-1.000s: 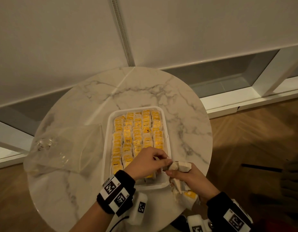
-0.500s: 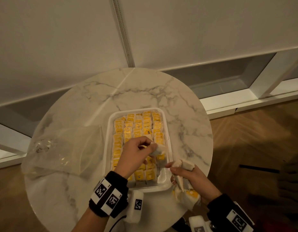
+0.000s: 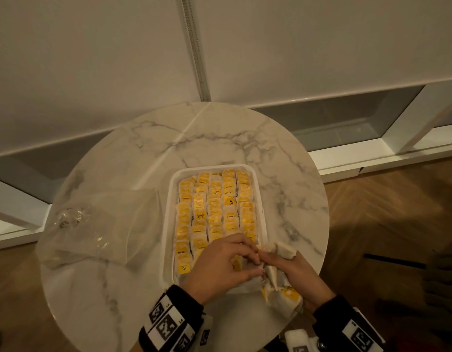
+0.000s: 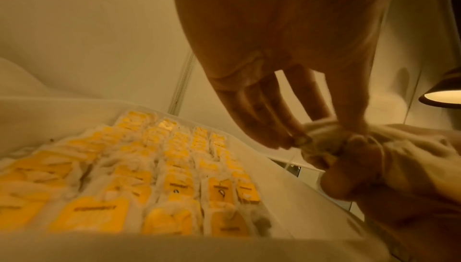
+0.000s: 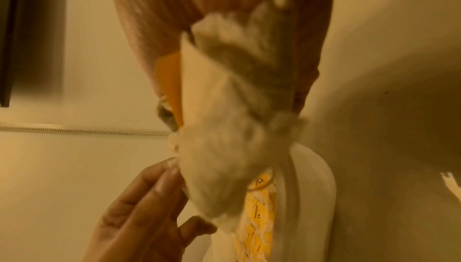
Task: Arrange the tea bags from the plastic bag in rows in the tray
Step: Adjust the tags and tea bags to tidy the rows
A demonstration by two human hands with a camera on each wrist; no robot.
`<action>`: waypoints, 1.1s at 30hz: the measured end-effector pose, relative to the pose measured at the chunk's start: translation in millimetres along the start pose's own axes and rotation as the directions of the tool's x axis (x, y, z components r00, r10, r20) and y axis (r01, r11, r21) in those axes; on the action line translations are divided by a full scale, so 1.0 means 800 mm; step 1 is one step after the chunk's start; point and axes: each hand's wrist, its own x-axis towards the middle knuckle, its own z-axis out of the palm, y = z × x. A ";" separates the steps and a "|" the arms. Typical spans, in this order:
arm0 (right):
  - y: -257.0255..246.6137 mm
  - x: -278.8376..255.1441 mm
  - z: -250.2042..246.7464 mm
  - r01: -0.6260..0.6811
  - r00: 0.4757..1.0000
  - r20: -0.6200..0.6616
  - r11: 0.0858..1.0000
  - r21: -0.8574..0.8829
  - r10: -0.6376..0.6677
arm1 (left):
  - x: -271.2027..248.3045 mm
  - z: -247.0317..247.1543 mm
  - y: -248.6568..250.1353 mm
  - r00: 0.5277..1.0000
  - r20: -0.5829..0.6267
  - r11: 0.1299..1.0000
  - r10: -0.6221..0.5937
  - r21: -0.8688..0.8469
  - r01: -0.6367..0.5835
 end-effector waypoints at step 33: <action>0.016 -0.013 -0.037 0.044 0.999 0.021 0.965 -0.258 -0.040 | 0.093 0.001 -0.020 0.925 0.034 0.766 -0.378 0.573 0.292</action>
